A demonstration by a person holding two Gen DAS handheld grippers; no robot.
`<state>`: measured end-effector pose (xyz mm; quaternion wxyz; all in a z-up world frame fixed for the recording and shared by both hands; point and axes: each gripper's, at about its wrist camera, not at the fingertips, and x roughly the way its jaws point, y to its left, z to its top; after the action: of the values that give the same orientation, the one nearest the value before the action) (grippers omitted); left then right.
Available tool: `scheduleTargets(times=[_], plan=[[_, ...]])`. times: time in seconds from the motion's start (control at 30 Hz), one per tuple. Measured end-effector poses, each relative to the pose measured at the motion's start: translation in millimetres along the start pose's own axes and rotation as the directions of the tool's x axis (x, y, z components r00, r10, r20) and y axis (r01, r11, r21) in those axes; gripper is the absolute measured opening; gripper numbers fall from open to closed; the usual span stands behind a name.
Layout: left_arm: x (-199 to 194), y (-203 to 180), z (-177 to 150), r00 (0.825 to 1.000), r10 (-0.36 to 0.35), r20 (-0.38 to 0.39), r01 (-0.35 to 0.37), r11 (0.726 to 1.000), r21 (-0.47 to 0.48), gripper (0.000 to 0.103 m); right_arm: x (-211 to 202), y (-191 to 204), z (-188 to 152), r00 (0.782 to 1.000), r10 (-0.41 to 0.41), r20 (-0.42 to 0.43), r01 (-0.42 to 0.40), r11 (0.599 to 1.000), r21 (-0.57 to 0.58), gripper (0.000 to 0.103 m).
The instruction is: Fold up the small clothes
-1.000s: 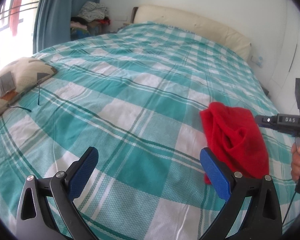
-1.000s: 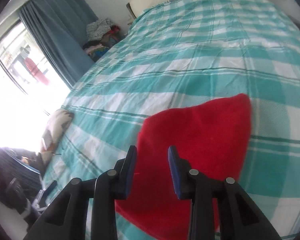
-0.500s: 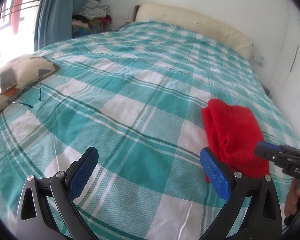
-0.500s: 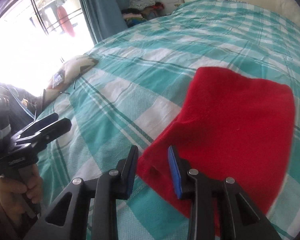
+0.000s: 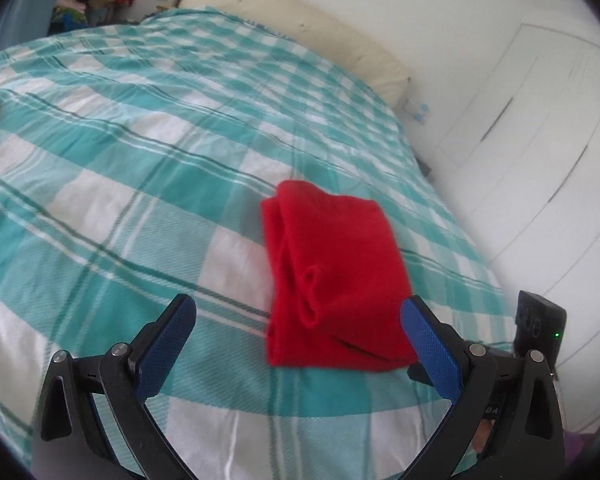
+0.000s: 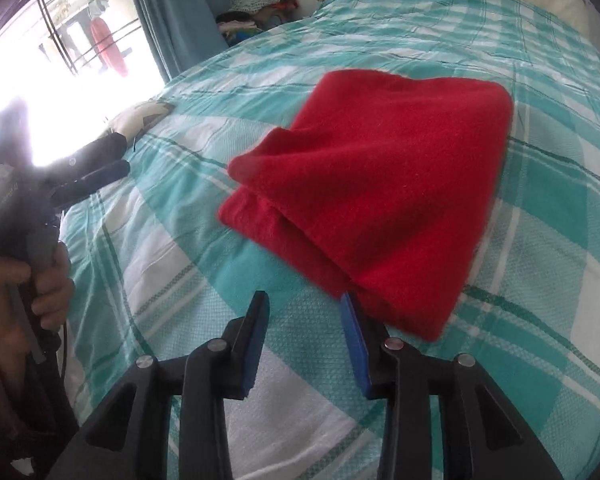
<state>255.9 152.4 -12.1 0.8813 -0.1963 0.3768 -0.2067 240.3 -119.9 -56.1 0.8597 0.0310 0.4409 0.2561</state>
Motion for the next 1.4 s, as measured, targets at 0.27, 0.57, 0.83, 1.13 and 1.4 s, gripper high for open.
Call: scheduleTargets(times=[0.27, 0.57, 0.83, 1.13, 1.4], plan=[[141, -4, 46, 0.954, 0.136, -0.267, -0.113, 0.989, 0.1, 0.101, 9, -125, 62, 0.991, 0.007, 0.132, -0.06, 0.915, 0.399, 0.073], [169, -13, 31, 0.921, 0.236, -0.31, -0.179, 0.963, 0.2, 0.064, 82, -79, 93, 0.984, -0.176, 0.019, 0.172, 0.975, 0.144, 0.035], [120, -49, 50, 0.963, 0.193, -0.189, -0.148, 0.962, 0.229, 0.019, 27, -28, 108, 0.943, -0.262, 0.206, 0.272, 0.962, -0.021, 0.027], [127, -89, 61, 0.941, 0.321, -0.108, -0.275, 0.911, 0.308, 0.074, -13, -87, 137, 0.957, -0.228, 0.176, 0.199, 0.965, 0.171, 0.043], [54, -125, -27, 0.875, 0.445, 0.192, -0.483, 0.769, 0.418, 0.101, -58, -108, 26, 0.913, -0.4, 0.077, 0.386, 0.91, 0.148, 0.077]])
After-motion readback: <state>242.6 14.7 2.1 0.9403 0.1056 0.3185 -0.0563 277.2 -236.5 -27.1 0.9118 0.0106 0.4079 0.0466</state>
